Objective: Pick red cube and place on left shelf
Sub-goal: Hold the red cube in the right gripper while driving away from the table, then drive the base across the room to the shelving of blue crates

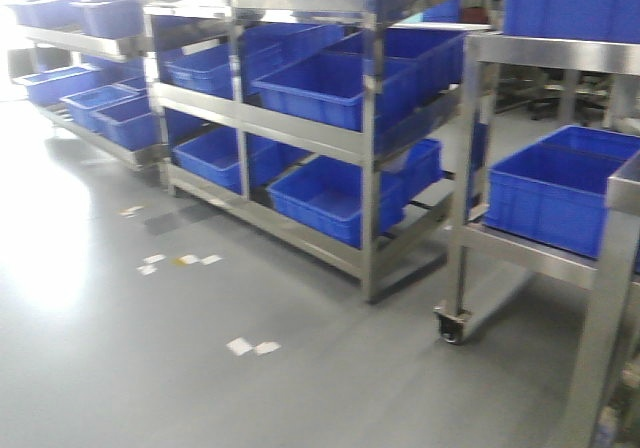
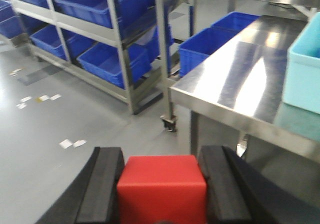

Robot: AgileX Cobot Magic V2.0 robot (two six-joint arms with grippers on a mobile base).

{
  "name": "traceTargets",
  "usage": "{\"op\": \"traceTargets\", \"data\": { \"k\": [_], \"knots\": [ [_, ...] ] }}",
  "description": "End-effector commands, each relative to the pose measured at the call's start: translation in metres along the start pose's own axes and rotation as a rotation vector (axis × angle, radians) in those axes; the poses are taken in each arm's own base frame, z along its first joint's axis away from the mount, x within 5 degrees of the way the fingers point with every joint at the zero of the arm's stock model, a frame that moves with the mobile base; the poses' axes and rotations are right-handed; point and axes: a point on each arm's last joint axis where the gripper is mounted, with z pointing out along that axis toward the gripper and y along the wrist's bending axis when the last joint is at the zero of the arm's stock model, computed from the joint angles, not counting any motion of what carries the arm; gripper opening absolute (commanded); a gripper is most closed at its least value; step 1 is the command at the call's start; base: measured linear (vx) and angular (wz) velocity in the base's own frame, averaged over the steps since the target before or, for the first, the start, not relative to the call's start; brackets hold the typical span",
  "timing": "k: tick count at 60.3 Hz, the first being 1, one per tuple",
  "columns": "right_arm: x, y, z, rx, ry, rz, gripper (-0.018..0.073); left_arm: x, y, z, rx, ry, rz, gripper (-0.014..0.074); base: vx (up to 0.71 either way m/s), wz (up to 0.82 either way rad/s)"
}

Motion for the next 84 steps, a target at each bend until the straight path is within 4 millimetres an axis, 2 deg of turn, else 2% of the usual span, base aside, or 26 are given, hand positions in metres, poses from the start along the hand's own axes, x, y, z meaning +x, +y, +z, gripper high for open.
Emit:
{"op": "traceTargets", "data": {
  "k": [1,84],
  "knots": [
    [-0.0160,0.0008,-0.0009,0.000,-0.096,-0.011,0.0057,-0.0005,0.0001,0.0009,-0.005,-0.064,-0.010,0.0106,-0.25,0.46],
    [-0.0160,0.0008,-0.0009,0.000,-0.096,-0.011,0.0057,-0.0005,0.0001,0.0009,-0.005,-0.064,-0.010,0.0106,-0.22,0.47]
  ]
}}
